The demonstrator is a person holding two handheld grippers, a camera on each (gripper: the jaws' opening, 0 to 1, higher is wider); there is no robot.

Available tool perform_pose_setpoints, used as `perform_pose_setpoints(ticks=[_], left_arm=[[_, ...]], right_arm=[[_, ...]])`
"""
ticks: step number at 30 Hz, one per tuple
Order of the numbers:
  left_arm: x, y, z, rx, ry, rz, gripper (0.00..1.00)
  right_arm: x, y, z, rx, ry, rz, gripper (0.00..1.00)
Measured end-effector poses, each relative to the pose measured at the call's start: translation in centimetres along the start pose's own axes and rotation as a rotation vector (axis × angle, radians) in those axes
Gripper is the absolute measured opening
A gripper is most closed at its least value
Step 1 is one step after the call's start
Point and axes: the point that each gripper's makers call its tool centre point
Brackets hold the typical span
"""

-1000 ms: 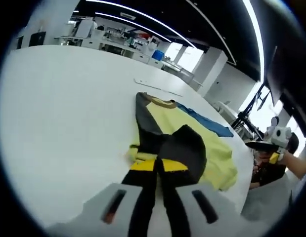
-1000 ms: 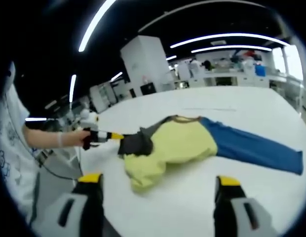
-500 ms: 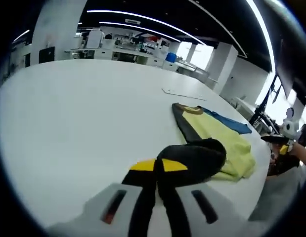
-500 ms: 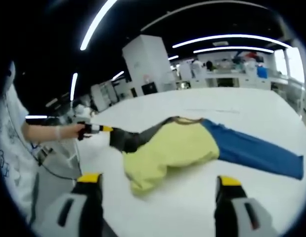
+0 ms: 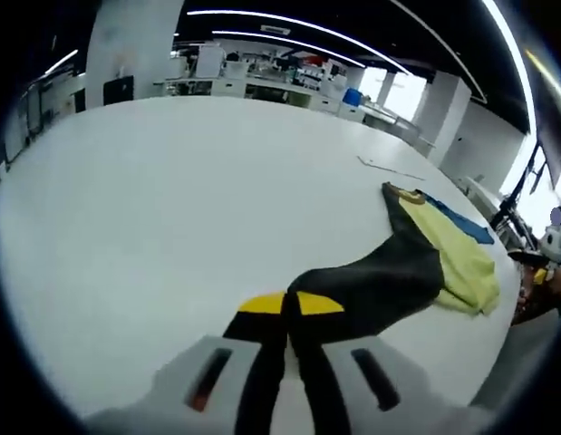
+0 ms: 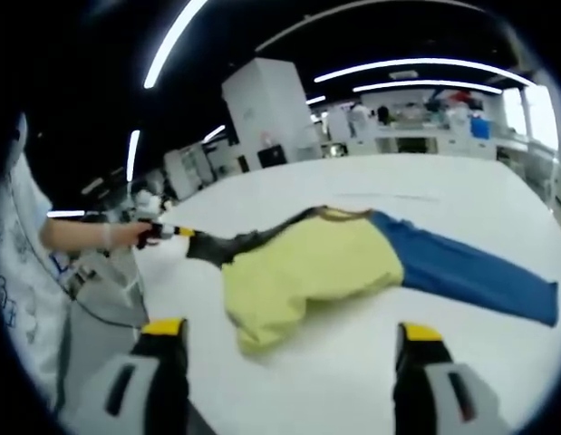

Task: Fold the garment on the visible template until the final outline fits inside the template.

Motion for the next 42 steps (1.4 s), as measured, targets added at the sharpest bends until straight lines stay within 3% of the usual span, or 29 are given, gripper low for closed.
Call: perform_pose_setpoints(ticks=[6, 17, 20, 30, 37, 42], left_arm=[[-0.4, 0.3, 1.7, 0.020, 0.022, 0.042, 0.00], [0.7, 0.5, 4.2, 0.079, -0.003, 0.050, 0.00], [1.2, 1.2, 6.1, 0.105, 0.017, 0.072, 0.00], [3.7, 2.8, 10.2, 0.169, -0.016, 0.064, 0.00], [4.3, 4.2, 10.6, 0.190, -0.008, 0.088, 0.00], [2.5, 3.7, 10.9, 0.217, -0.002, 0.145, 0.00]], right_arm=[[-0.3, -0.1, -0.4, -0.015, 0.011, 0.009, 0.95], [-0.9, 0.0, -0.6, -0.039, 0.032, 0.023, 0.95], [-0.8, 0.1, -0.5, -0.043, 0.036, 0.025, 0.95], [-0.8, 0.4, -0.5, -0.056, 0.051, 0.035, 0.95], [-0.9, 0.6, -0.7, -0.066, 0.056, 0.048, 0.95], [-0.9, 0.6, -0.6, -0.069, 0.059, 0.047, 0.95]])
Point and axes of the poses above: the point that each gripper's makers call its tool centre point, and the gripper's own axes: y roughly forward along the fingers, z roughly to its left, x roughly out of its top, and after that the axes turned 2 degrees about x, right-handed
